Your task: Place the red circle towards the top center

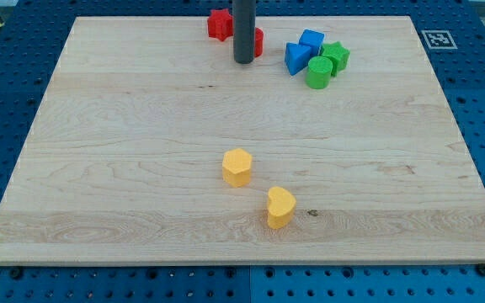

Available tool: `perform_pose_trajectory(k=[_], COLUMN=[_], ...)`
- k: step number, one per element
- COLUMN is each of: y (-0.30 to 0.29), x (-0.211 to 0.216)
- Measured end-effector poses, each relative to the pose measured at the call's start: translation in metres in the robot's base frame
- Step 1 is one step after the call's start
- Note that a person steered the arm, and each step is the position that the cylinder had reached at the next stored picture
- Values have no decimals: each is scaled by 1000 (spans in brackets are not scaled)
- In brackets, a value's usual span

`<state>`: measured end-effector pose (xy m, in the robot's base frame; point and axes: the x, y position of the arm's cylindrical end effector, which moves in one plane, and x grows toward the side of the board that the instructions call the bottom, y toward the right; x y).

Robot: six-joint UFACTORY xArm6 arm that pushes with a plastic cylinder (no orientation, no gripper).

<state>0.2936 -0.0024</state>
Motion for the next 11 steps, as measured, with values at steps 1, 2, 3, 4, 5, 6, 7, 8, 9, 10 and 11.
perform_pose_trajectory(k=[1,2,3,4,5,6,7,8,9,10,11], y=[0,0,0,0,4,4,10,23,24,22,20], x=[-15,-27,-28,-25,-13,-13,-11,-7,-23,-50,-53])
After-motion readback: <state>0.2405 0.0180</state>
